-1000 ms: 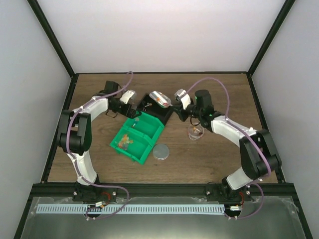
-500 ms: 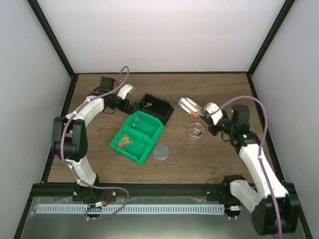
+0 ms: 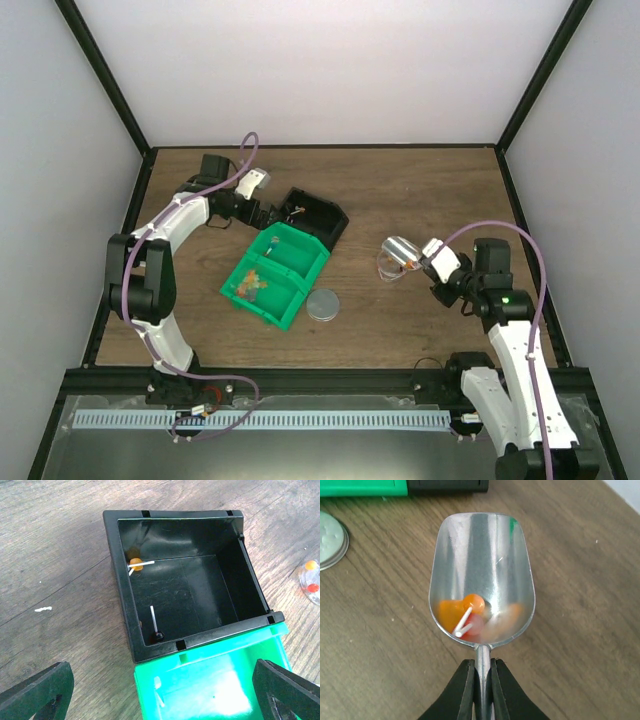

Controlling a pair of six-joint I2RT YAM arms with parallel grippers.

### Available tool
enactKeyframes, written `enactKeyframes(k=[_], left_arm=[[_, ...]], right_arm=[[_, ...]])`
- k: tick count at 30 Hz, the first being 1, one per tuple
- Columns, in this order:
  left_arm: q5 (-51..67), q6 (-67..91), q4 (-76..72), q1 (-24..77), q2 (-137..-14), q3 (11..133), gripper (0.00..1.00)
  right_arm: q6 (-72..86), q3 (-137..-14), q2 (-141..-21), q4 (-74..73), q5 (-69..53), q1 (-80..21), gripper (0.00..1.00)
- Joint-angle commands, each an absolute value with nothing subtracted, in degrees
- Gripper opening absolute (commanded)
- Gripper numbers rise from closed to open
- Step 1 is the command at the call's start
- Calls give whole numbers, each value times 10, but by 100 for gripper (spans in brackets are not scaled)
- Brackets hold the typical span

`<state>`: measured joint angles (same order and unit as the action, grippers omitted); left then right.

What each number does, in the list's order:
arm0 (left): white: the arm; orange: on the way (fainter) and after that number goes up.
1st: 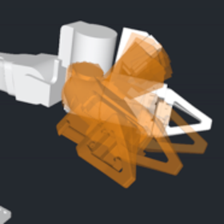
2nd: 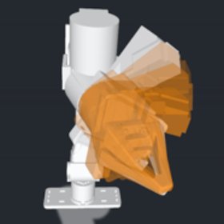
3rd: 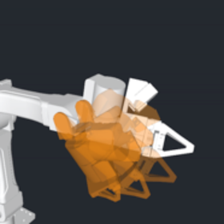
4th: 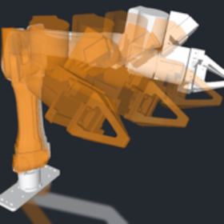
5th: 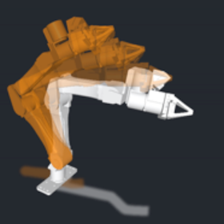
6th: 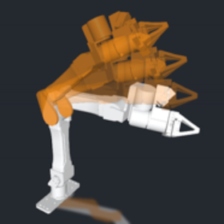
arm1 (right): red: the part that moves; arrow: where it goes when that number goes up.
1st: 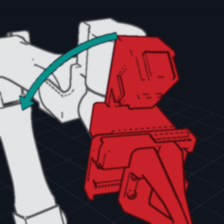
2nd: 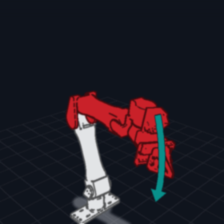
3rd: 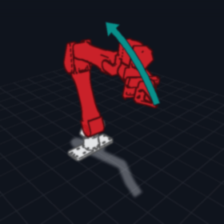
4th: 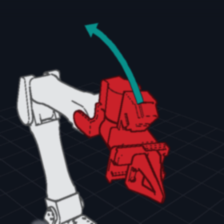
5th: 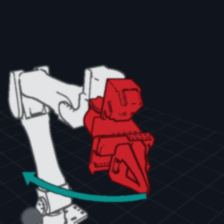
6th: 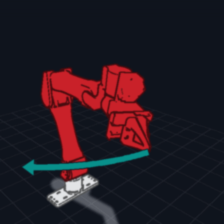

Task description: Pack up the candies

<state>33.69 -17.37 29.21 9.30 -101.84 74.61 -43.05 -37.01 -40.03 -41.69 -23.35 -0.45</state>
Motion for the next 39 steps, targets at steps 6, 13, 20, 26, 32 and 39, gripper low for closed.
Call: enactKeyframes(k=[6, 13, 20, 26, 32, 39], left_arm=[[349, -179, 287, 95, -1024, 762, 100], [349, -188, 285, 96, -1025, 757, 100], [344, -191, 278, 95, -1013, 742, 100], [338, -191, 273, 94, -1007, 724, 100], [337, -187, 266, 93, -1006, 713, 100], [337, -183, 260, 93, -1011, 711, 100]], right_arm=[[-423, -444, -392, -538, -164, 2, 1], [-435, -461, -427, -565, -170, 2, 1], [-437, -464, -476, -570, -153, 2, 1], [-442, -475, -513, -580, -144, 2, 1], [-446, -496, -536, -593, -145, 2, 1], [-459, -522, -560, -606, -141, 1, 1]])
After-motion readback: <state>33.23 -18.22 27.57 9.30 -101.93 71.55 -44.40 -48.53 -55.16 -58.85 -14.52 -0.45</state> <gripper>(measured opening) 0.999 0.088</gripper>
